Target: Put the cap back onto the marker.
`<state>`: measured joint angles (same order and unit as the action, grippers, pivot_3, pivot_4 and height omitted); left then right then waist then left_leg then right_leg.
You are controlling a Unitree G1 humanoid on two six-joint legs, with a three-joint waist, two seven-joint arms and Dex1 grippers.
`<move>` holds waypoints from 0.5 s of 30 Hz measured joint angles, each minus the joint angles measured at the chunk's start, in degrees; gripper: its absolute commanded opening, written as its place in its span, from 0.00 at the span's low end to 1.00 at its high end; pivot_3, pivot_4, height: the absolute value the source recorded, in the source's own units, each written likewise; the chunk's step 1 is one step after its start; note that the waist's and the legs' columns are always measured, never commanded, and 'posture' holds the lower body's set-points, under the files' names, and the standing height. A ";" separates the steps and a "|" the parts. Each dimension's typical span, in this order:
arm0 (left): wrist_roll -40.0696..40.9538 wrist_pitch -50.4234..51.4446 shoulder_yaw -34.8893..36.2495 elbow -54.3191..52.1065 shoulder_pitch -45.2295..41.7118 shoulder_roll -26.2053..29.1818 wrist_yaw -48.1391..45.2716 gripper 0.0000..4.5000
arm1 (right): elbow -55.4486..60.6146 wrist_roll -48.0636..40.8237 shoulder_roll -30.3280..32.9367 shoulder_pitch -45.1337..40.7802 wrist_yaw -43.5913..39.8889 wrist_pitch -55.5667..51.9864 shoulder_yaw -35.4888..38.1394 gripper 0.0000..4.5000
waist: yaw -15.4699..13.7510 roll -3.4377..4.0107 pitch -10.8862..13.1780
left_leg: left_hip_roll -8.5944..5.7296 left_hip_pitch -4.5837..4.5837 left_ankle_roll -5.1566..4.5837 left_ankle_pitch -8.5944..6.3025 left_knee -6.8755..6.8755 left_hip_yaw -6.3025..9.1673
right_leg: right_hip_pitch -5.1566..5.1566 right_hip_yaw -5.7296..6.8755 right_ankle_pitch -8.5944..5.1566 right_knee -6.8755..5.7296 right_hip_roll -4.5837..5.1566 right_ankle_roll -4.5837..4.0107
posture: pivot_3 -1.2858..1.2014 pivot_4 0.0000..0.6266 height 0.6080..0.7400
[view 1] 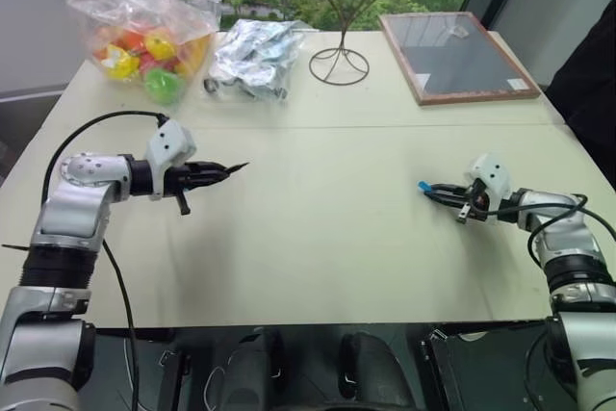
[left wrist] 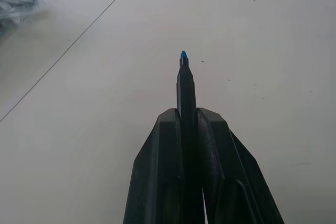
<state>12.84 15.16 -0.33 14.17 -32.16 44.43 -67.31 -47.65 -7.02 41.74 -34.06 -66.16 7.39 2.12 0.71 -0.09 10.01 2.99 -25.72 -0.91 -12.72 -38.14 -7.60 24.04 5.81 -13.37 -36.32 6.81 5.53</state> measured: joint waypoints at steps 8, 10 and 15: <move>-1.67 -4.81 -1.14 5.15 -7.01 0.03 -1.67 0.00 | 0.06 5.63 2.36 -8.44 -1.53 0.62 -4.62 0.01 | 0.03 0.06 0.05 | 0.00 -0.13 0.00 0.00 0.01 -0.11 | 0.22 -0.10 0.00 -0.07 0.00 0.00 | 0.52 0.24 1.00; -1.69 -5.55 -1.38 6.01 -10.71 -0.48 -3.12 0.00 | 1.73 6.80 3.37 -12.30 -4.44 0.58 -6.52 0.01 | 0.08 0.10 0.08 | 0.00 -0.15 0.00 0.01 0.03 -0.16 | 0.28 -0.12 0.00 -0.08 0.00 0.00 | 0.52 0.24 1.00; -1.73 -6.22 -5.40 5.95 -16.58 -3.79 -7.40 0.00 | 9.56 8.13 3.76 -20.56 -12.06 -0.97 -10.78 0.01 | 0.08 0.12 0.08 | 0.00 -0.14 0.00 0.01 0.03 -0.19 | 0.29 -0.14 0.00 -0.10 0.00 0.01 | 0.52 0.24 1.00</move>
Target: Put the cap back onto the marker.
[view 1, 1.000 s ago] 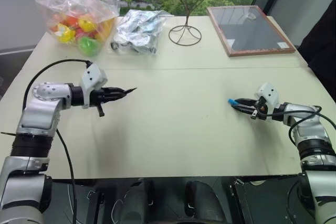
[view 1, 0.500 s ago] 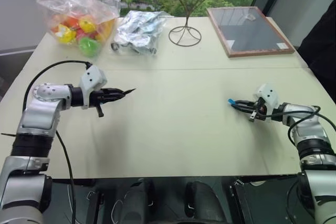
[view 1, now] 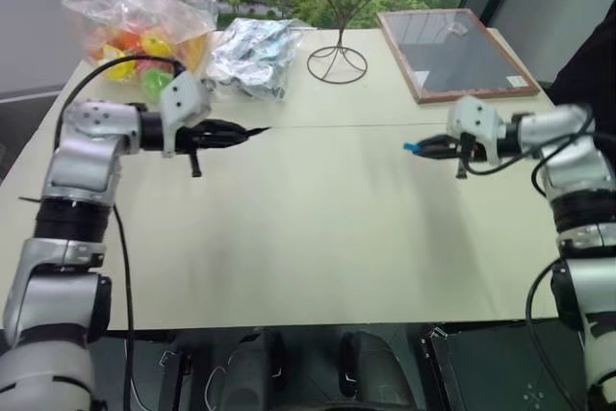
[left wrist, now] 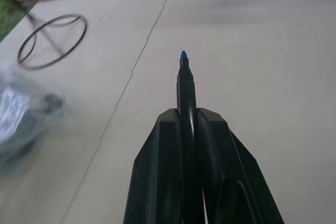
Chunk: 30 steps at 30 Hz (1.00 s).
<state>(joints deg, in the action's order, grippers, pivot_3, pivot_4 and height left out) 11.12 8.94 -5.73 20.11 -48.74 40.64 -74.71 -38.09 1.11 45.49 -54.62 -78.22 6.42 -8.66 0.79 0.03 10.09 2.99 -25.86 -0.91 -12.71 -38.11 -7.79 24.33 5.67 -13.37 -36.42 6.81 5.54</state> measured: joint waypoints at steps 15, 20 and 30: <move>-8.54 -16.81 -7.09 14.19 -4.13 -10.57 -0.06 0.00 | 4.04 0.60 -6.84 -4.40 -3.80 -2.36 -5.96 0.01 | -0.11 -0.01 0.01 | -0.01 -0.18 0.00 0.00 -0.06 -0.01 | 0.17 -0.01 0.00 -0.07 0.00 0.00 | 0.52 0.24 1.00; -9.15 -17.22 -7.07 15.94 -5.82 -13.55 0.39 0.00 | 4.11 0.59 -7.52 -4.32 -3.97 -2.38 -6.57 0.01 | -0.06 -0.01 0.00 | -0.01 -0.19 -0.01 0.00 -0.06 -0.02 | 0.17 -0.02 0.00 -0.08 0.00 0.00 | 0.52 0.24 1.00; -8.72 -15.27 -6.92 12.71 -6.03 -15.02 0.00 0.00 | 3.65 1.04 -8.49 -4.16 -3.23 -2.04 -6.71 0.01 | -0.08 -0.01 0.01 | -0.01 -0.19 -0.01 0.00 -0.06 -0.01 | 0.18 -0.02 0.00 -0.08 0.00 0.00 | 0.52 0.24 1.00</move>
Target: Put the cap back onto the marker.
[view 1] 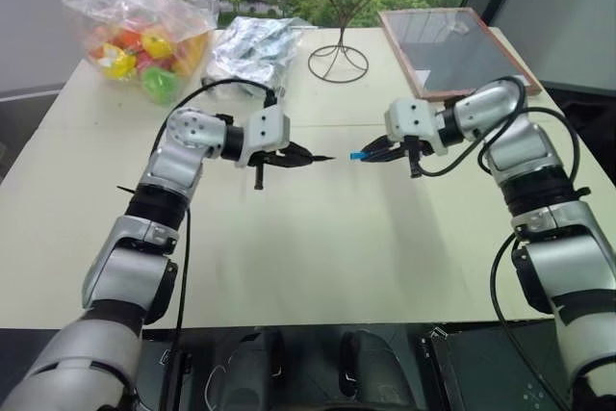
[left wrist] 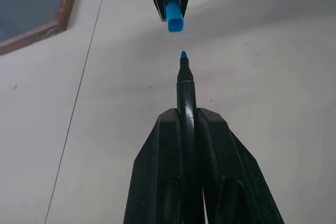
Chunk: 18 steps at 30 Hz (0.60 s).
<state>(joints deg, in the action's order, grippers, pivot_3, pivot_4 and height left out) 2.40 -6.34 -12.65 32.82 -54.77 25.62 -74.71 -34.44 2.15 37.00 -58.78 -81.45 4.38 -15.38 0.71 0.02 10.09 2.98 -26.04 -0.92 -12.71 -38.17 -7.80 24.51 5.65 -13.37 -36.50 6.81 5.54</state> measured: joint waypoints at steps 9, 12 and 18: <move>0.22 0.81 -0.01 -1.02 0.14 -0.63 0.25 0.00 | 0.04 -0.02 -2.04 0.04 0.42 -0.45 0.00 0.01 | 0.00 0.00 0.00 | 0.00 0.00 0.00 0.00 0.00 0.00 | 0.00 0.00 0.00 -0.01 0.00 0.00 | 0.52 0.24 1.00; 0.21 0.83 -0.02 -1.02 0.14 -0.90 0.44 0.00 | 0.46 -0.05 -2.14 0.04 0.42 -0.93 0.00 0.01 | 0.00 0.00 0.00 | 0.00 0.00 0.00 0.00 0.00 0.00 | 0.00 0.00 0.00 0.00 0.00 0.00 | 0.52 0.24 1.00; 0.19 0.83 -0.04 -1.02 0.14 -1.43 0.72 0.00 | 2.26 -0.21 -2.17 0.59 0.55 -2.45 0.00 0.01 | 0.03 0.00 0.00 | 0.00 0.00 0.00 0.00 0.00 0.01 | 0.00 0.00 0.00 0.00 0.00 0.00 | 0.52 0.24 1.00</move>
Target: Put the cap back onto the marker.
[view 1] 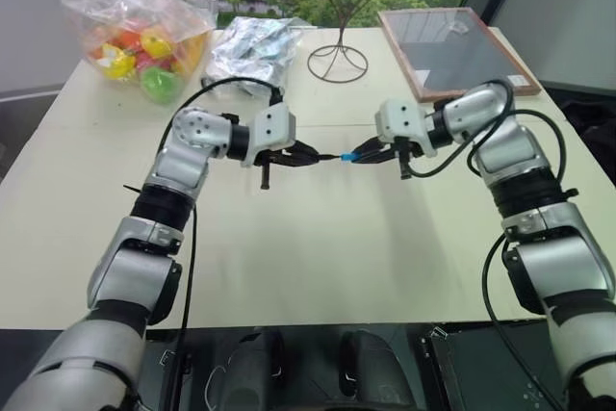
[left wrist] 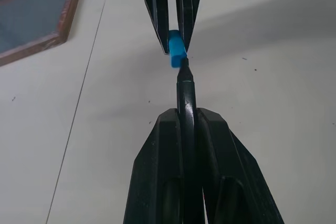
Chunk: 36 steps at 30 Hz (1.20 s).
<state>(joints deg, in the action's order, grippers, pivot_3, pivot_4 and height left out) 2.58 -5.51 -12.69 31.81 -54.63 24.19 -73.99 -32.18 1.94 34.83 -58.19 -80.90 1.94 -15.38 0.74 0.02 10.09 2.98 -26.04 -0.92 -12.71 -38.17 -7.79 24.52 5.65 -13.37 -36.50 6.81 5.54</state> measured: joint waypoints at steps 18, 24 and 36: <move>-0.16 0.06 0.02 0.18 0.02 0.65 0.27 0.00 | 1.19 -0.34 0.08 0.89 0.71 -1.05 0.06 0.01 | 0.05 0.00 0.00 | 0.00 0.00 0.00 0.00 0.00 0.01 | 0.00 0.00 0.00 0.00 0.00 0.00 | 0.52 0.24 1.00; -0.09 0.20 0.06 0.03 0.17 1.03 0.34 0.00 | 0.55 -0.34 0.08 0.88 0.92 -0.67 0.06 0.01 | -0.01 0.00 0.00 | 0.00 0.00 0.00 0.00 0.00 0.01 | 0.00 0.00 0.00 0.00 0.00 0.00 | 0.52 0.24 1.00; -0.10 0.25 0.02 0.00 0.58 0.59 0.50 0.00 | 0.75 -0.43 0.03 0.88 1.36 -0.70 0.06 0.01 | 0.02 0.00 0.00 | 0.00 0.00 0.00 0.00 0.00 0.00 | 0.00 0.00 0.00 0.00 0.00 0.00 | 0.52 0.24 1.00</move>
<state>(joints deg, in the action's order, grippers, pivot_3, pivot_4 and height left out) 2.48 -5.26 -12.67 31.80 -54.05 24.77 -73.49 -31.43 1.51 34.86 -57.31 -79.54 1.23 -15.32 0.76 0.02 10.09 2.98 -26.05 -0.92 -12.71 -38.17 -7.79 24.52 5.65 -13.37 -36.50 6.81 5.54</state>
